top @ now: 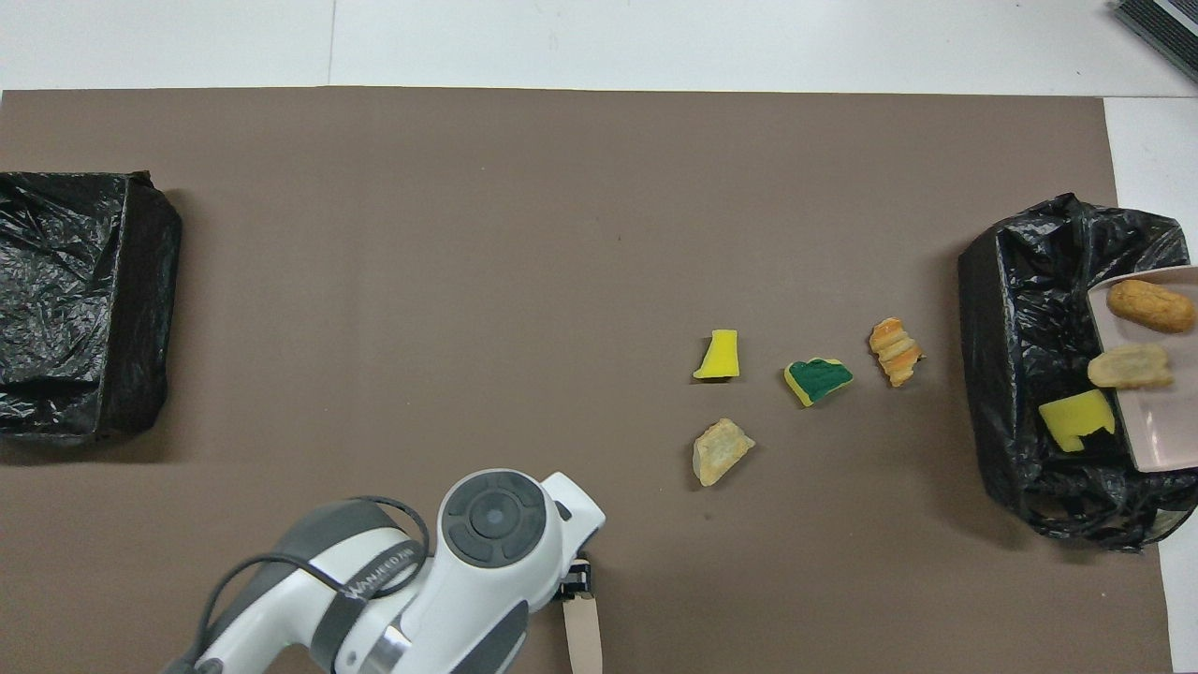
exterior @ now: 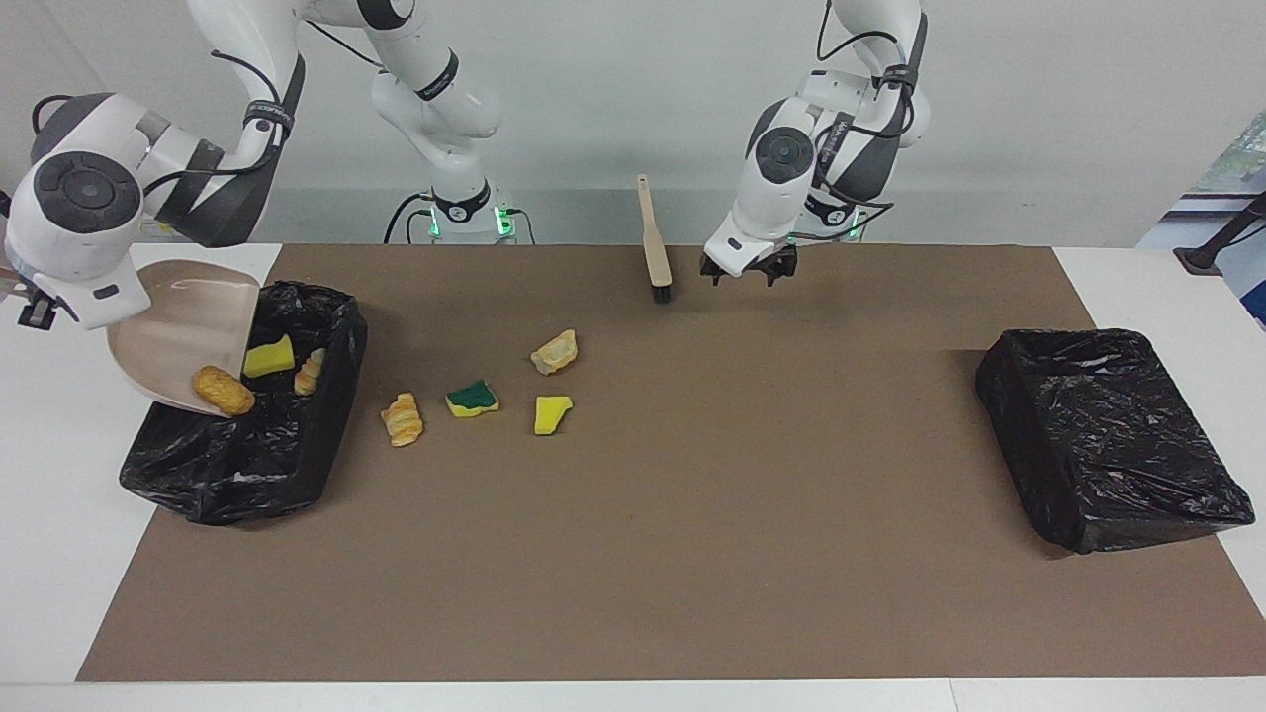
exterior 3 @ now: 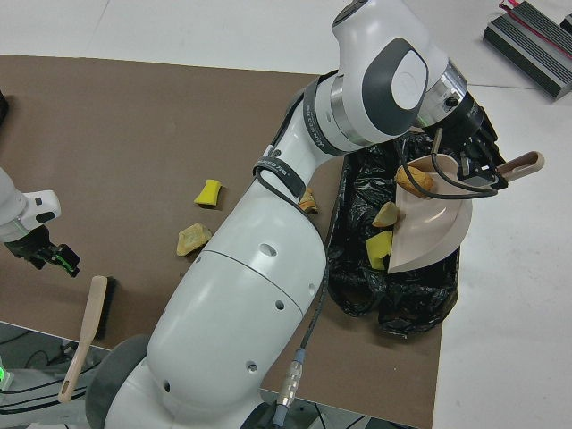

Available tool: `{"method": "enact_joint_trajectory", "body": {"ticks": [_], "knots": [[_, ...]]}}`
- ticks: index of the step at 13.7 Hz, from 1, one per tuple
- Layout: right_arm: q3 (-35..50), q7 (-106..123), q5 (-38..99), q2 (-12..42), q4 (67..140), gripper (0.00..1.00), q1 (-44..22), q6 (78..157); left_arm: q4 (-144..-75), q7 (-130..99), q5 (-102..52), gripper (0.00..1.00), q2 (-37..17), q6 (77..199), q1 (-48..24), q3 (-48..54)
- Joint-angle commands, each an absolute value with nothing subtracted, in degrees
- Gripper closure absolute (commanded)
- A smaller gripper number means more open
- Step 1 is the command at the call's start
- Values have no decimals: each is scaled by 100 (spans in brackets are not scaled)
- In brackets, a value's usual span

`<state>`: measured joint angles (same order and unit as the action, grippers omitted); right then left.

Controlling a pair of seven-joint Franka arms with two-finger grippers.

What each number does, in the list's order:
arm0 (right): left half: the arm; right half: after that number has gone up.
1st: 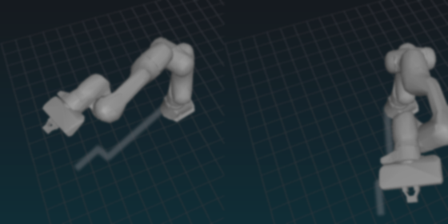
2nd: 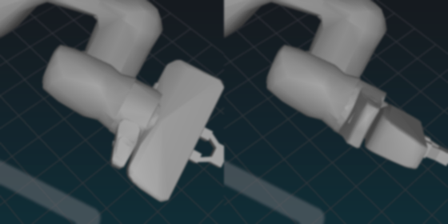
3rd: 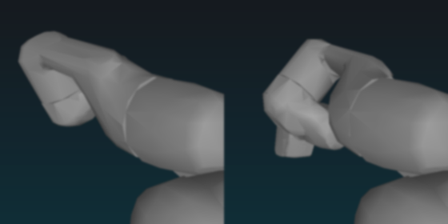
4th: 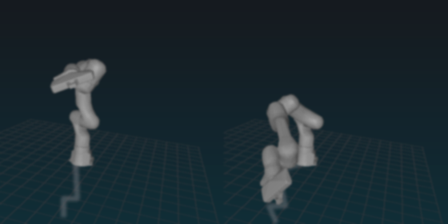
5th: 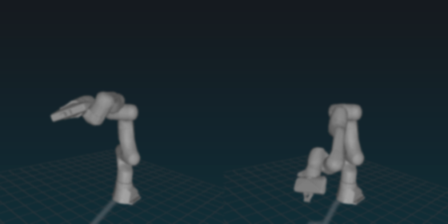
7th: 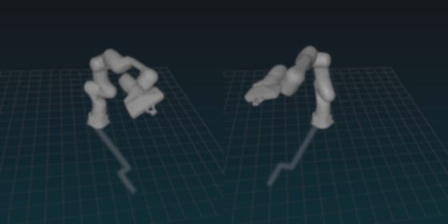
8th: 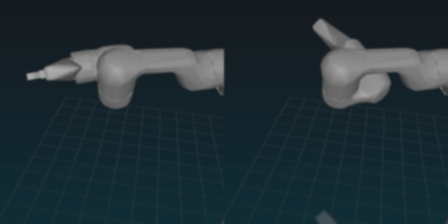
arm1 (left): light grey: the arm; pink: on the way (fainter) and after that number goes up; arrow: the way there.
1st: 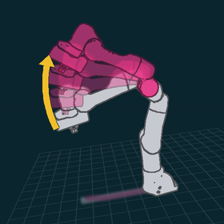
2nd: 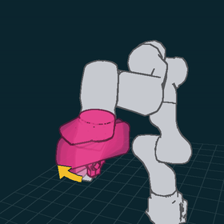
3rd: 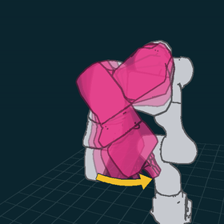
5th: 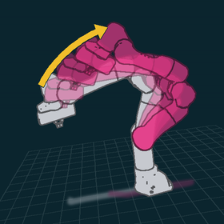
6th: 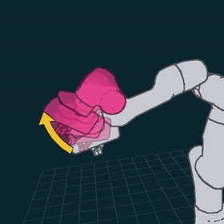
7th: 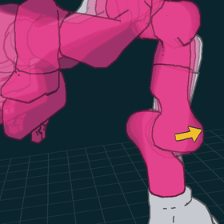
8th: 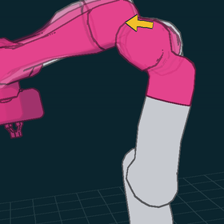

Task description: Sweep and dump trash in bin

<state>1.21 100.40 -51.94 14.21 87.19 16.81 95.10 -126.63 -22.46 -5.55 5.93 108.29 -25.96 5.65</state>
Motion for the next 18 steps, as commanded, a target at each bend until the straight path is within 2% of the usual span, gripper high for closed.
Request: {"method": "enact_joint_trajectory", "body": {"ticks": [1,3,9,12,18], "knots": [[158,10116,-5406,1179,8719,100,1696,9413,-12070,-1296,-378,0,615,10566,-1805,642],[237,10046,-5213,1108,8710,100,1679,9308,-11587,-907,-369,0,598,10258,-1399,642],[308,8986,-2912,1090,8719,100,1661,9316,-10654,-144,-360,0,571,9828,-528,624],[343,7607,-2479,959,8928,100,1223,9063,-10188,333,-220,0,510,9651,-212,624],[369,4681,-1451,756,9141,100,64,8587,-9169,923,132,0,326,9003,-35,615]]}}
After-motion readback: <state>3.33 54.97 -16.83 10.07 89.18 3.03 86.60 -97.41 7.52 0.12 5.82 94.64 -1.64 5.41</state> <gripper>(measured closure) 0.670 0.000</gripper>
